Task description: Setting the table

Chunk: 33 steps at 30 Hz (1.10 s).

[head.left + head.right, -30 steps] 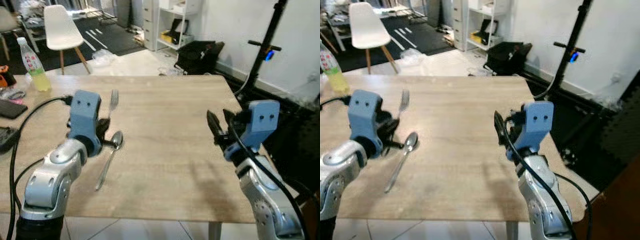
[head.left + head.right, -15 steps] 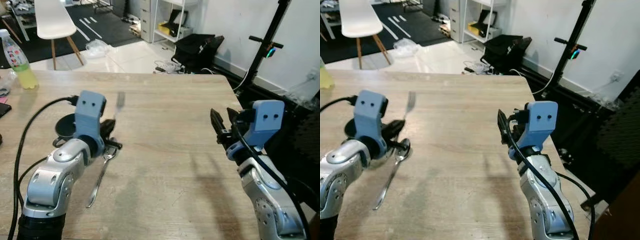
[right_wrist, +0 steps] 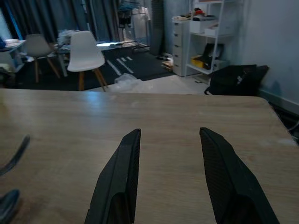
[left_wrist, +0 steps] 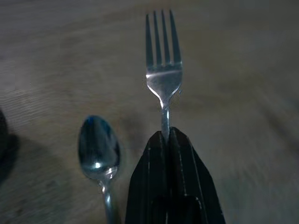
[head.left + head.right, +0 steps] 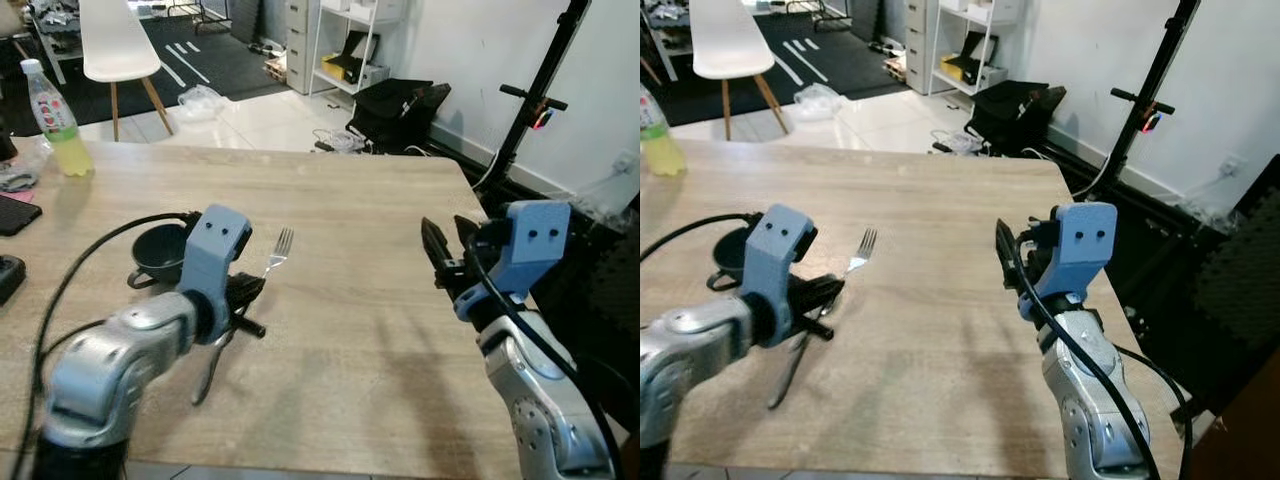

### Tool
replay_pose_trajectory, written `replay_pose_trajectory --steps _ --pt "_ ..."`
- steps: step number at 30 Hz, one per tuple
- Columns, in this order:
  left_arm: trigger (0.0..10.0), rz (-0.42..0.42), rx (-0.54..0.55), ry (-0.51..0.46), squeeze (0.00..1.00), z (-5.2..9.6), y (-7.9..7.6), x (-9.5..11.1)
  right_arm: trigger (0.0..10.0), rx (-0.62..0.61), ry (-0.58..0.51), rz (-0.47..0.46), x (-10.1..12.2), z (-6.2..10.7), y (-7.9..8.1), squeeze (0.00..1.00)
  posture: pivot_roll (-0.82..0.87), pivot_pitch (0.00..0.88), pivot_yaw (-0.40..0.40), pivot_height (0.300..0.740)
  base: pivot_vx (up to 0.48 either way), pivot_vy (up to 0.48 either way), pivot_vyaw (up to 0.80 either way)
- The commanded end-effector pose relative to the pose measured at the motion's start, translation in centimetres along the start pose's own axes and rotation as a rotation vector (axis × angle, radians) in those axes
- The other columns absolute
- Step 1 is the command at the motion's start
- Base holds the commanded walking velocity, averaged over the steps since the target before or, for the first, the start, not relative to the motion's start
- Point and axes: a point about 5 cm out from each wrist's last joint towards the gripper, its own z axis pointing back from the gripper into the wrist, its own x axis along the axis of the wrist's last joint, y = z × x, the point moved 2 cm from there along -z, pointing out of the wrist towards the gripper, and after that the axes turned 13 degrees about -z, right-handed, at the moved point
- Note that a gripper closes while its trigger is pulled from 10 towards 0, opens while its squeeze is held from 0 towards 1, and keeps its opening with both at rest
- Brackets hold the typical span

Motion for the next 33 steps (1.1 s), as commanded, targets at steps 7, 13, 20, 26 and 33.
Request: replay_pose_trajectory --steps 7,13,20,26,33 --pt "10.0 0.045 0.054 0.127 0.0 -2.5 -1.3 -2.7 10.0 0.018 0.001 -0.004 -0.2 -0.4 0.2 0.0 0.1 0.131 0.036 0.74 0.0 0.0 0.0" --pt "10.0 0.016 0.069 0.177 0.0 -3.3 -2.1 -3.2 10.0 0.193 0.056 -0.018 -0.8 -0.5 3.2 0.0 0.08 0.133 0.055 0.74 0.0 0.0 0.0" --pt "10.0 0.011 0.051 0.206 0.0 -2.7 -2.9 -4.2 10.0 0.32 0.095 -0.014 -1.5 -0.4 5.4 0.0 0.1 0.133 0.05 0.74 0.0 0.0 0.0" --pt "10.0 0.016 0.079 0.187 0.0 -3.9 -3.0 -4.0 10.0 0.325 0.095 -0.027 -1.7 -0.8 5.8 0.0 0.09 0.132 0.049 0.74 0.0 0.0 0.0" --pt "10.0 0.006 0.042 0.211 0.0 -3.3 -4.2 -4.8 10.0 0.327 0.096 -0.027 -1.8 -0.8 5.9 0.0 0.09 0.143 0.057 0.74 0.0 0.0 0.0"
